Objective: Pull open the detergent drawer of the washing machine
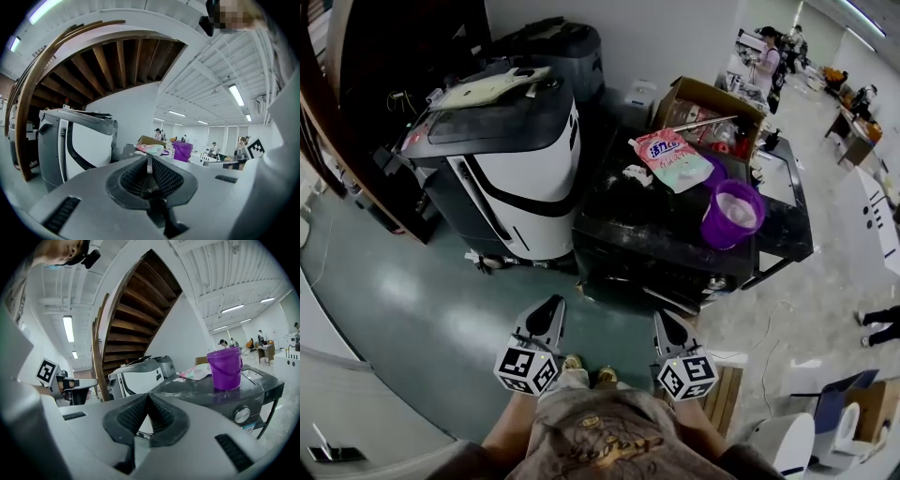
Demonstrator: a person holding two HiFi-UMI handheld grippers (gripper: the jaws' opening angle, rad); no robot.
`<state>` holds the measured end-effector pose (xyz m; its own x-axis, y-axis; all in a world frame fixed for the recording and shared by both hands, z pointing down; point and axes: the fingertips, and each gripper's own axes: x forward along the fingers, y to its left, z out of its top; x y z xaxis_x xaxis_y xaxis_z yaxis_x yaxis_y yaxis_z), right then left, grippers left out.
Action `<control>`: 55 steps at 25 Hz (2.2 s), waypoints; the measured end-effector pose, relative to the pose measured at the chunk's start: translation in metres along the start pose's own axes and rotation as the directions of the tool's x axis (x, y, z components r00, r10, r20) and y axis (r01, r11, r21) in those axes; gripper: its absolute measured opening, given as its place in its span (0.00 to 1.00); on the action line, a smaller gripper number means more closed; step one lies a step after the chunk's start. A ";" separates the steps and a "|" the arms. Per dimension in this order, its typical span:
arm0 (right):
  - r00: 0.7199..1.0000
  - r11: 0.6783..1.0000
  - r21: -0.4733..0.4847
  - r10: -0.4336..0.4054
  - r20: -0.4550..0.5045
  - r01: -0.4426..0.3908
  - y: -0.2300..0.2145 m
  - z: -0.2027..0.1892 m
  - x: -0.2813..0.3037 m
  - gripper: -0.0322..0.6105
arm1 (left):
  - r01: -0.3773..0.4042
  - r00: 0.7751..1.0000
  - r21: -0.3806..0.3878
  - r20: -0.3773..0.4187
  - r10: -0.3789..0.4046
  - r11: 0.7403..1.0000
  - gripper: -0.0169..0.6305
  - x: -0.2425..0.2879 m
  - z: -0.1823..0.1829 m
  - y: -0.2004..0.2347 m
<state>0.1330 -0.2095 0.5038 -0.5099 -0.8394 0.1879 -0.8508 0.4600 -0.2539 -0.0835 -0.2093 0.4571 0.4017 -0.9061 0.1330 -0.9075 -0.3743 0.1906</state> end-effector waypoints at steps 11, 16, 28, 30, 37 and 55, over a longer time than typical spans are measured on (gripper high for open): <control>0.998 0.998 0.014 -0.061 0.001 0.061 -0.001 -0.003 0.017 0.05 | 0.118 0.993 -0.121 0.015 -0.117 0.986 0.52 0.030 -0.003 0.019; 0.996 0.996 0.018 -0.086 -0.004 0.086 0.000 -0.006 0.024 0.05 | 0.144 0.990 -0.159 0.025 -0.142 0.977 0.63 0.041 -0.006 0.030; 0.991 0.991 0.017 -0.129 -0.034 0.129 0.000 -0.011 0.035 0.05 | 0.211 0.976 -0.392 0.039 -0.212 0.895 0.68 0.083 -0.040 0.057; 0.990 0.990 0.016 -0.138 -0.040 0.139 -0.001 -0.012 0.035 0.05 | 0.245 0.968 -0.452 0.061 -0.245 0.857 0.68 0.093 -0.047 0.057; 0.983 0.985 0.007 -0.174 -0.063 0.175 -0.008 -0.016 0.034 0.05 | 0.309 0.946 -0.645 0.130 -0.298 0.699 0.68 0.130 -0.080 0.064; 0.960 0.969 -0.009 -0.247 -0.132 0.248 -0.030 -0.029 0.031 0.05 | 0.325 0.916 -0.800 0.135 -0.377 0.504 0.67 0.215 -0.190 0.073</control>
<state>0.1394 -0.2410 0.5447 -0.2963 -0.8812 0.3683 -0.9517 0.2402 -0.1910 -0.0402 -0.3937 0.6840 0.6940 -0.7154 -0.0811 -0.2287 -0.3258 0.9174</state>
